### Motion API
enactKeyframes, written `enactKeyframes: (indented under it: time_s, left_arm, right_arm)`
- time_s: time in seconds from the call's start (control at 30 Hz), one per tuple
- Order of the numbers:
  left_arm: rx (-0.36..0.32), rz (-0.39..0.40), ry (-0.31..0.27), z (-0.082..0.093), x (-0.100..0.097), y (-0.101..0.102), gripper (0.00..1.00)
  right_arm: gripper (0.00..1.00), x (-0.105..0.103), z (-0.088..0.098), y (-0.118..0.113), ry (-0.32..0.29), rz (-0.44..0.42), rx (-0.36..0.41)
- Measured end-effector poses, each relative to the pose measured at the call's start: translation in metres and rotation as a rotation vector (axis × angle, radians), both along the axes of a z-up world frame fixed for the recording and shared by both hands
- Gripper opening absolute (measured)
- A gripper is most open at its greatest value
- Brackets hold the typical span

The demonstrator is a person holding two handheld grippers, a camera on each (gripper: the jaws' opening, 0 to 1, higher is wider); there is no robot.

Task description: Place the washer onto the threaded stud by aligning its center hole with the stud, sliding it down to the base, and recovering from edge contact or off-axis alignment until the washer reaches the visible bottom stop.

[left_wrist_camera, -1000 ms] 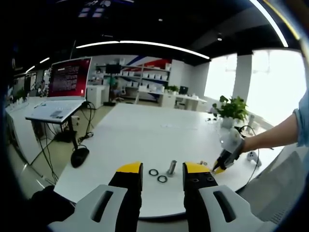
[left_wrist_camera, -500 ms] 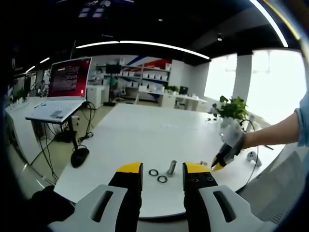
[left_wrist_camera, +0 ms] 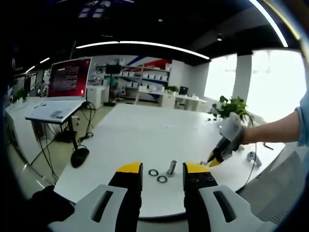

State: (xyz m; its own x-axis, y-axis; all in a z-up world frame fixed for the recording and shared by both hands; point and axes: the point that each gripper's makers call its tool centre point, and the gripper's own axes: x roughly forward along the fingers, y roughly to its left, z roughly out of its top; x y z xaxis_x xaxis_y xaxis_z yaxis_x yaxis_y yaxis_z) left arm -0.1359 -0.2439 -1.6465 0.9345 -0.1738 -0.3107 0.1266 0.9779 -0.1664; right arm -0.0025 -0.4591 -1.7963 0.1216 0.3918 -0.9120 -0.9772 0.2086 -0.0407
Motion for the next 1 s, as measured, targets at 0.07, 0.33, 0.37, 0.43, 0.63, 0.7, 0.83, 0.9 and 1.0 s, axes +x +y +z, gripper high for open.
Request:
enactKeyframes:
  time_s: [0.07,0.33,0.37,0.43,0.63,0.7,0.83,0.9,1.0]
  left_arm:
    - [-0.001,0.0,-0.001,0.0,0.0,0.0,0.31]
    - [-0.002,0.001,-0.002,0.0,0.0,0.0,0.31]
    - [-0.002,0.001,-0.002,0.0,0.0,0.0,0.31]
    - [-0.002,0.001,-0.002,0.0,0.0,0.0,0.31]
    - [-0.001,0.001,-0.001,0.0,0.0,0.0,0.31]
    - [-0.002,0.002,-0.002,0.0,0.0,0.0,0.31]
    - [-0.002,0.002,-0.002,0.0,0.0,0.0,0.31]
    - [-0.004,0.003,-0.004,0.001,0.0,0.0,0.31]
    - [-0.003,0.004,-0.003,0.001,0.0,0.0,0.31]
  right_arm:
    - [0.13,0.002,0.002,0.002,-0.006,0.001,0.004]
    - [0.13,0.008,0.011,0.009,-0.028,0.004,0.019]
    - [0.13,0.009,0.012,0.011,-0.03,0.007,0.02]
    - [0.13,0.01,0.013,0.013,-0.034,0.013,0.02]
    - [0.13,0.012,0.012,0.02,-0.035,0.033,0.012]
    - [0.13,0.012,0.011,0.022,-0.037,0.038,0.012]
    - [0.13,0.011,0.009,0.025,-0.034,0.046,0.006]
    - [0.13,0.011,0.009,0.026,-0.035,0.052,0.0]
    - [0.13,0.011,0.007,0.026,-0.033,0.06,-0.005]
